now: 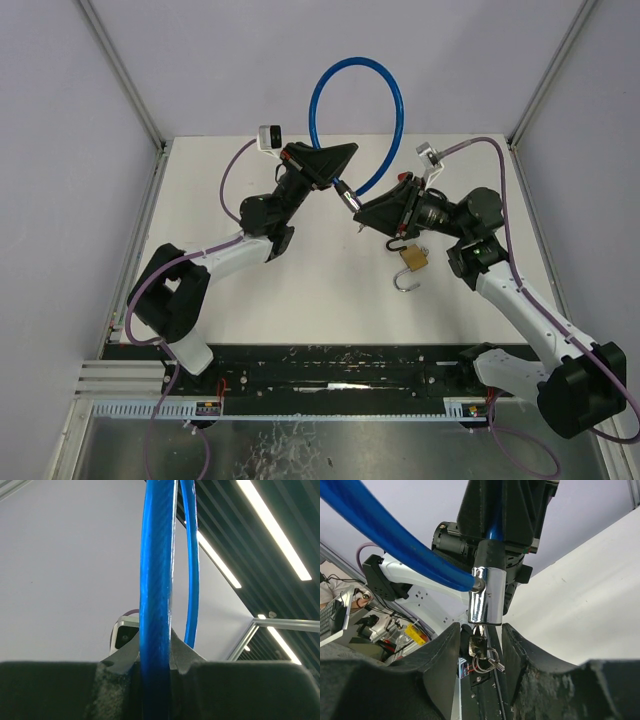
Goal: Lock with the key
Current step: Lock the lock.
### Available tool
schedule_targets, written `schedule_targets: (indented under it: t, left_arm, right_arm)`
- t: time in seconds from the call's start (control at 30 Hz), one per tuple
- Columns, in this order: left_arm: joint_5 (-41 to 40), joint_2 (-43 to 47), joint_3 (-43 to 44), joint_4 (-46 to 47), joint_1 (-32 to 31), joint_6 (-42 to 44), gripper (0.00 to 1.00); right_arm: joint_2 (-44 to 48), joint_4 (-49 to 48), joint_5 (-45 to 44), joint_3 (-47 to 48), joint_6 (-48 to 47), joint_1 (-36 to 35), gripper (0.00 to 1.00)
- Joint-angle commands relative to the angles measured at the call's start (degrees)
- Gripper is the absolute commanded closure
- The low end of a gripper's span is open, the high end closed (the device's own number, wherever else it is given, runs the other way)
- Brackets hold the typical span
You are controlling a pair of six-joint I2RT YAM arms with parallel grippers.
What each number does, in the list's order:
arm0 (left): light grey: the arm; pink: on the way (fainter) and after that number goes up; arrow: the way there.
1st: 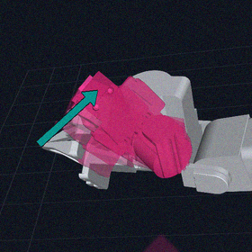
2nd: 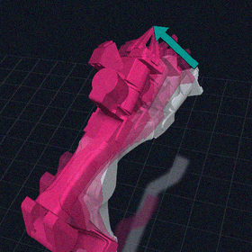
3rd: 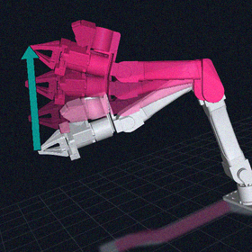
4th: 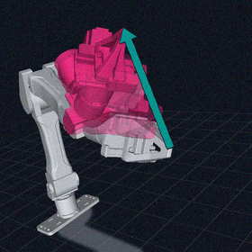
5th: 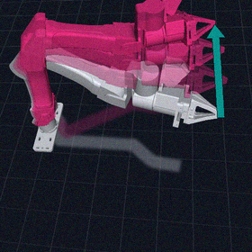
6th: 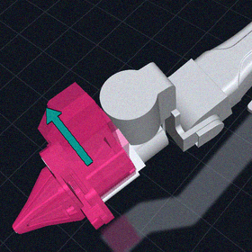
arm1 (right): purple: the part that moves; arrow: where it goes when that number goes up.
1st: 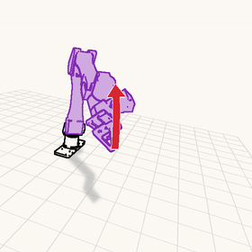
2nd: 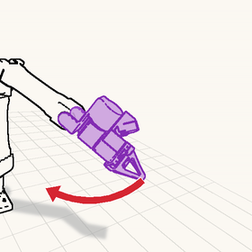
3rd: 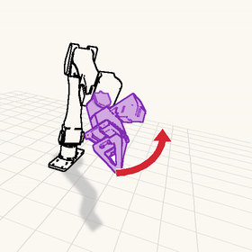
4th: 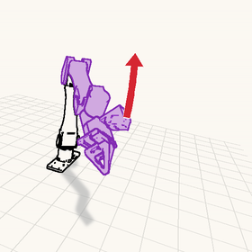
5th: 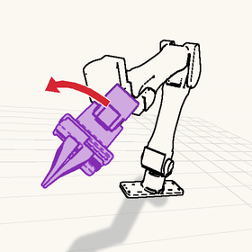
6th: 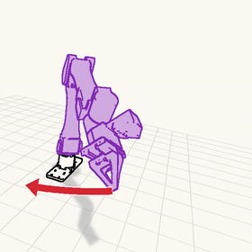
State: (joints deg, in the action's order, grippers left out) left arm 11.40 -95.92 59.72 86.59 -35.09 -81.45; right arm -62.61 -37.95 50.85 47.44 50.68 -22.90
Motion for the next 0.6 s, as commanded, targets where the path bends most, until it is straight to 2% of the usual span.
schedule_targets:
  t: [0.0, 0.3, 0.57]
  left_arm:
    - [-1.74, 0.75, -0.15, 5.17, 0.26, 0.24, 1.00]
    - [-1.74, 0.16, 0.11, 5.18, 0.75, -0.28, 1.00]
    - [-2.15, 0.21, -0.85, 5.26, 0.87, -0.29, 1.00]
  right_arm:
    - [-0.10, 0.03, 2.21, 3.36, -3.20, -1.05, 0.55]
    - [-0.29, 3.20, 3.05, 4.27, -6.45, -1.19, 0.56]
    - [-0.41, 8.18, 4.17, 7.00, -12.88, -1.17, 0.73]
